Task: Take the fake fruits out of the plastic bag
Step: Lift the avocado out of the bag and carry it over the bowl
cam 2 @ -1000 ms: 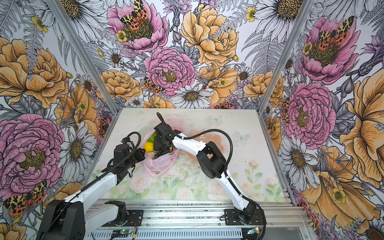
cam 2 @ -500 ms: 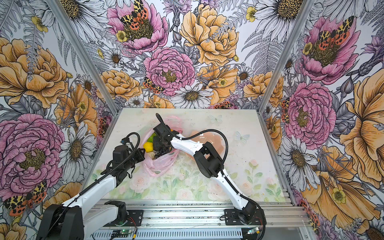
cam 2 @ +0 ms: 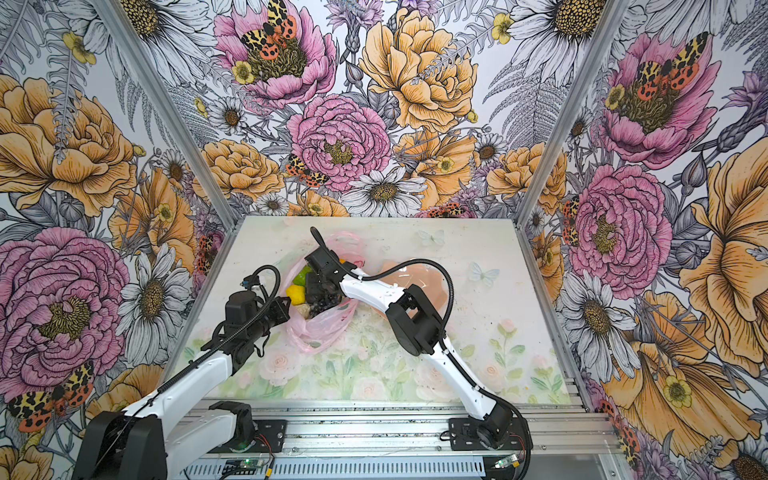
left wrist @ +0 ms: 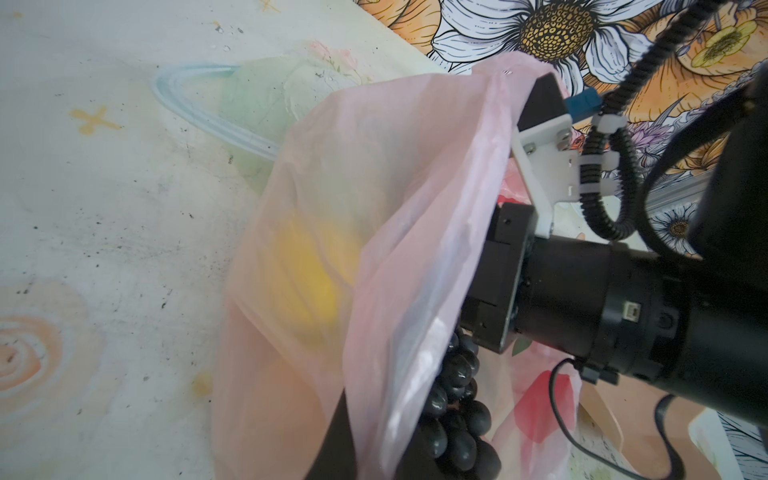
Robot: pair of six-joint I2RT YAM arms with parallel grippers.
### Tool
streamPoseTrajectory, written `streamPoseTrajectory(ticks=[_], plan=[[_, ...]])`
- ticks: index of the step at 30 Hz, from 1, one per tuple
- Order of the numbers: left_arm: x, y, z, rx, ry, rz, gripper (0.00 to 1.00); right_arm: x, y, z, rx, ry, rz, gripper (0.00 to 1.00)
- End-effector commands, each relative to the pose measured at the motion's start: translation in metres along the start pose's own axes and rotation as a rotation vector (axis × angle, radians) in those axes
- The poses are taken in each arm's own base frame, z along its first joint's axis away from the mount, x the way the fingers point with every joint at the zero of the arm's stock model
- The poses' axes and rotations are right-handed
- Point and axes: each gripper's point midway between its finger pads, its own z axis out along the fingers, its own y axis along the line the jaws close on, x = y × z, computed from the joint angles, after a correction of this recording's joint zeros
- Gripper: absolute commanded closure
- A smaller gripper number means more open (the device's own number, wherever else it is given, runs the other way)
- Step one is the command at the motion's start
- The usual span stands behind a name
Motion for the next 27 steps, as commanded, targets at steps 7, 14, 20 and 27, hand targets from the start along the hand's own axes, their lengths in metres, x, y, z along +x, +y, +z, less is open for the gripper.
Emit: streamPoseTrajectory(ticks=[7, 14, 20, 27], plan=[[-0.005, -0.002, -0.004, 0.004, -0.040, 0.027, 0.87, 0.042, -0.014, 0.027, 0.049, 0.113, -0.002, 0.45], [-0.005, -0.002, -0.004, 0.000, -0.039, 0.028, 0.87, 0.006, 0.015, -0.011, -0.003, 0.028, -0.023, 0.56], [-0.005, -0.001, -0.004, -0.003, -0.038, 0.028, 0.87, -0.017, 0.030, -0.044, -0.030, -0.033, -0.034, 0.59], [-0.006, -0.001, -0.004, -0.005, -0.041, 0.028, 0.87, -0.022, 0.029, -0.059, -0.016, -0.056, -0.041, 0.59]])
